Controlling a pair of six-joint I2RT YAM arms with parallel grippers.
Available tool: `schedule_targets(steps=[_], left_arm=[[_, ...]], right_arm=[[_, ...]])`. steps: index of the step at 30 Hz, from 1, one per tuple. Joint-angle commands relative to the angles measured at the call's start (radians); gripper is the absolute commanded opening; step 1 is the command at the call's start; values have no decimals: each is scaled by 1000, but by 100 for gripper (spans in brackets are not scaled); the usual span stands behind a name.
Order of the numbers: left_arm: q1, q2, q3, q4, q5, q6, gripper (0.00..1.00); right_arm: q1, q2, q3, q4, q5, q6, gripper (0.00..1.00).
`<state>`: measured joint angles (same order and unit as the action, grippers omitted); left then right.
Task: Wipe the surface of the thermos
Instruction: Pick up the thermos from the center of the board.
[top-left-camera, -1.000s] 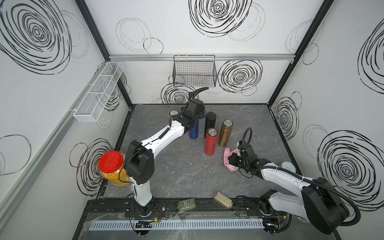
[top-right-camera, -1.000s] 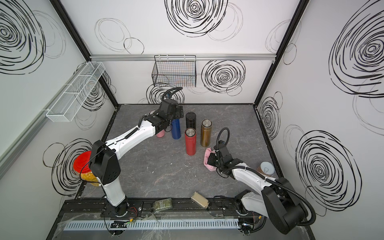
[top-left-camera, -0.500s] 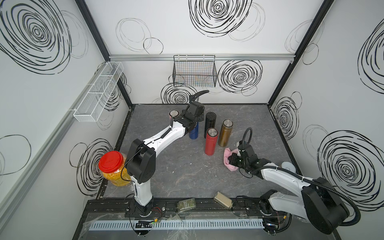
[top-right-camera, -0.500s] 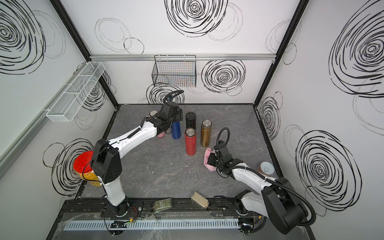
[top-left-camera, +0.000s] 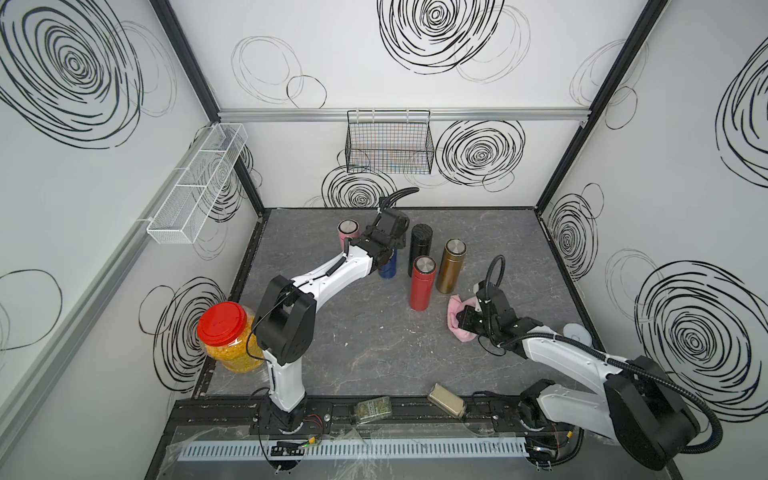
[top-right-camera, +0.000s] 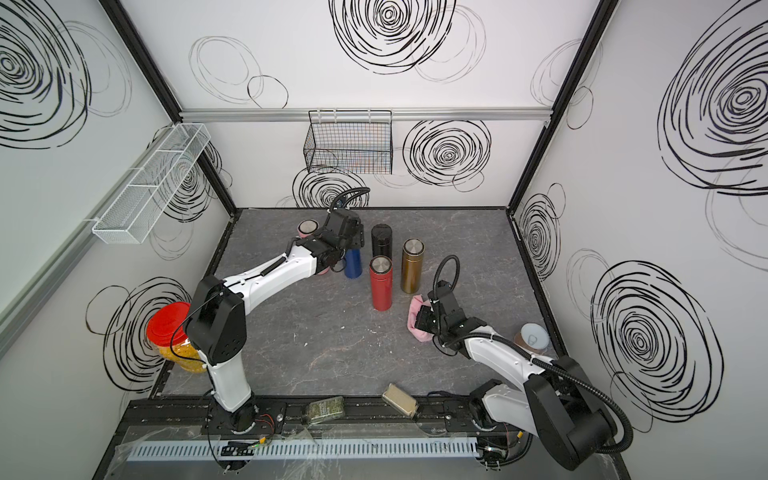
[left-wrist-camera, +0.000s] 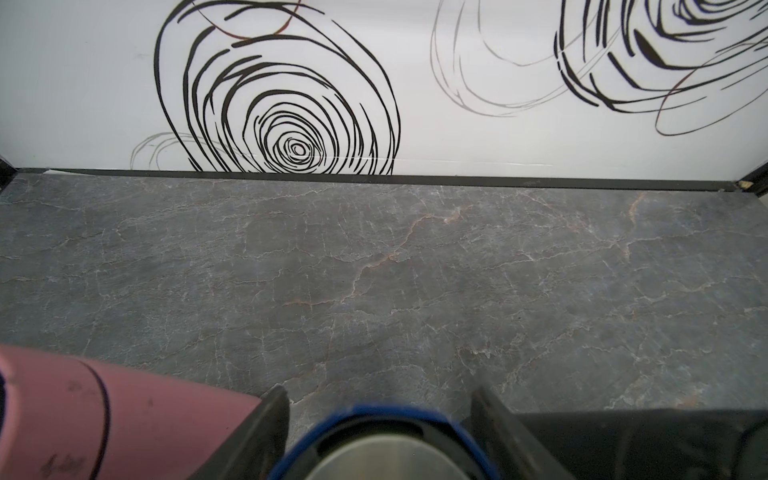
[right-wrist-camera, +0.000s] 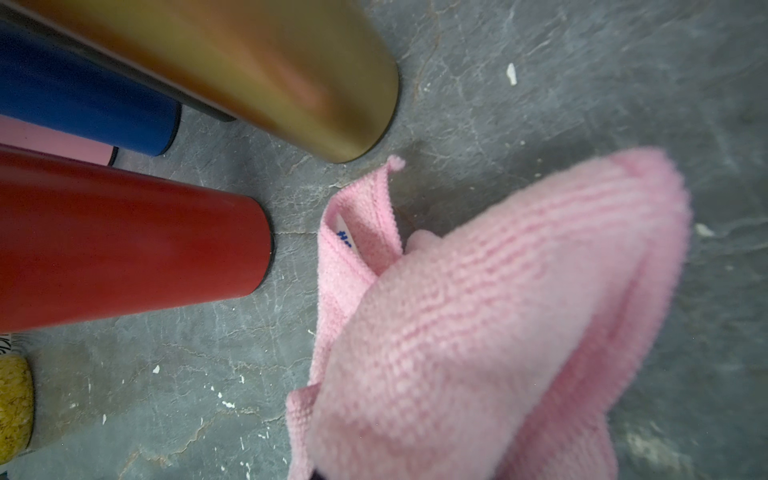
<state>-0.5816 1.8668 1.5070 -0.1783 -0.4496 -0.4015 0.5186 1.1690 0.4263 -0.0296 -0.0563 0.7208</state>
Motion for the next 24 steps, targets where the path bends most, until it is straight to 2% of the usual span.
schedule_targets(steps=[1,10,18,19,20,22,23,24], left_arm=[[-1,26,-5,51,-9,-4,68],[-5,36,-14,56,-20,6,64],[-11,2,-59,69,-34,5,48],[-12,-3,-62,70,-36,9,38],[-14,-8,-64,68,-39,13,23],[-14,-16,-65,63,-48,12,10],[-14,-23,-68,61,-53,12,8],[-14,-28,-71,62,-56,13,0]], right_arm=[[-5,-29,-9,-14,4,12,0],[-3,-50,-18,-11,-4,16,0],[-3,-64,-23,-6,-10,17,0],[-3,-65,-23,-6,-11,17,0],[-2,-66,-24,-5,-11,17,0],[-2,-67,-24,-1,-11,18,0],[-3,-69,-26,-1,-13,18,0],[-3,-68,-26,3,-14,17,0]])
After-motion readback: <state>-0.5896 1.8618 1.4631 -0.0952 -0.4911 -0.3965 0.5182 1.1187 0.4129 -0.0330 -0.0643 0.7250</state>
